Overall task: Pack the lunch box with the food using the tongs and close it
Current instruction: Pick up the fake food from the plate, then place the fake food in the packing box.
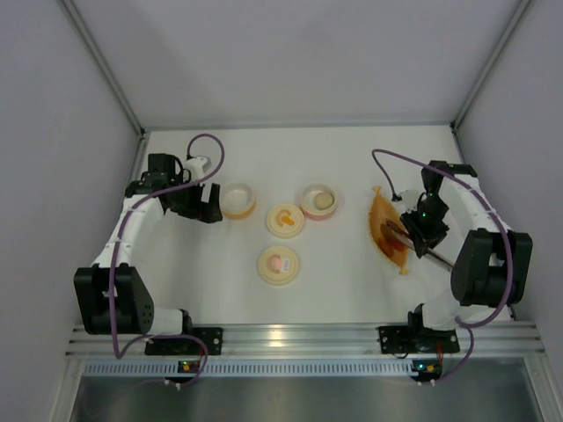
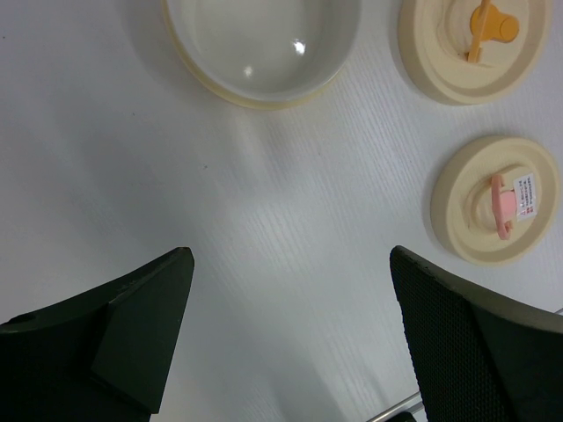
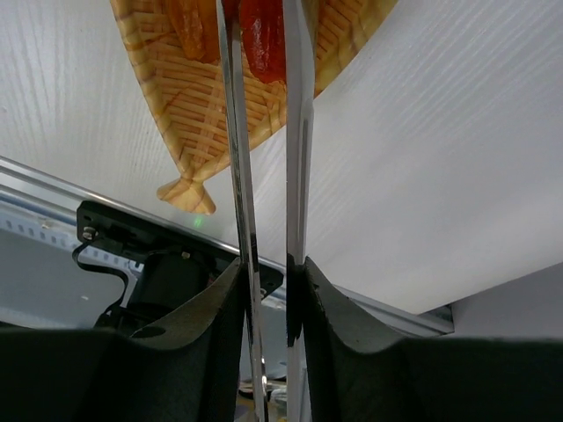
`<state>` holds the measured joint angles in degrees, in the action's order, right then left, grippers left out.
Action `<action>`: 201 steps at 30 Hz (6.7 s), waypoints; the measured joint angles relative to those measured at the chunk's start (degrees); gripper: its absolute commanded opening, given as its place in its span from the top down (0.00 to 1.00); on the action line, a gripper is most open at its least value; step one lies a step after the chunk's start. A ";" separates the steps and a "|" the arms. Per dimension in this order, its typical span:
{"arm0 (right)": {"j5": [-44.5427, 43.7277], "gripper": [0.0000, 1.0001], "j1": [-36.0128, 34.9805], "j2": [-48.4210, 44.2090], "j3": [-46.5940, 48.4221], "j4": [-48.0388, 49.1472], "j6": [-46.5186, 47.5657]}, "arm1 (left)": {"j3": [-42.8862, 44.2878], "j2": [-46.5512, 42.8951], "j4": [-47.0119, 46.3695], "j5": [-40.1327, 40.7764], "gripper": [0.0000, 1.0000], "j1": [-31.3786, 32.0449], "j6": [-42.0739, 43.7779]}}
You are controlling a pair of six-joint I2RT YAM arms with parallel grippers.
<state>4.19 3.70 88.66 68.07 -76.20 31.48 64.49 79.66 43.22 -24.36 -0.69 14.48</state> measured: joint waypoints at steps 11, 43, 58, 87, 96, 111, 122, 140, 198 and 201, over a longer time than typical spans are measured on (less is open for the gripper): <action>4.11 0.88 -0.20 0.13 8.00 -0.07 0.87 | 0.00 0.42 -0.02 -0.04 0.02 0.00 -0.07; 3.54 0.59 -0.20 0.96 6.88 0.15 1.86 | 0.00 0.90 0.04 -0.04 0.02 0.00 -0.46; 4.35 0.96 -0.20 1.97 7.48 0.02 1.05 | 0.00 0.90 0.04 0.00 0.02 0.00 -0.81; 19.61 1.00 -12.00 5.46 35.34 -0.35 -2.95 | 4.44 1.51 0.00 -5.01 0.02 -3.45 -6.47; 23.52 1.00 -26.49 23.37 55.06 -0.13 -8.90 | 7.85 5.81 0.39 -11.02 0.02 -11.28 -8.87; 32.11 1.00 -37.13 33.33 57.05 16.83 -18.49 | 8.50 9.01 0.59 -12.28 0.02 -12.48 -10.16; 33.44 1.00 -37.88 36.74 52.83 30.86 -22.91 | 8.50 9.99 0.24 -13.25 0.02 -12.98 -12.11; 35.63 1.00 -38.23 41.07 49.09 36.13 -23.74 | 9.14 12.68 -0.66 -18.32 0.02 -17.81 -14.62; 35.95 0.53 -37.27 40.24 53.22 29.22 -20.96 | 13.25 14.62 0.39 -19.19 0.02 -17.81 -13.05; 35.78 0.55 -35.98 37.00 52.68 26.36 -19.47 | 13.68 14.51 0.87 -19.10 0.02 -17.81 -11.82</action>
<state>39.97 -32.27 125.67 120.75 -49.84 12.01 78.17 94.17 44.10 -43.46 -18.50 2.66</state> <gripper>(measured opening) 0.463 0.982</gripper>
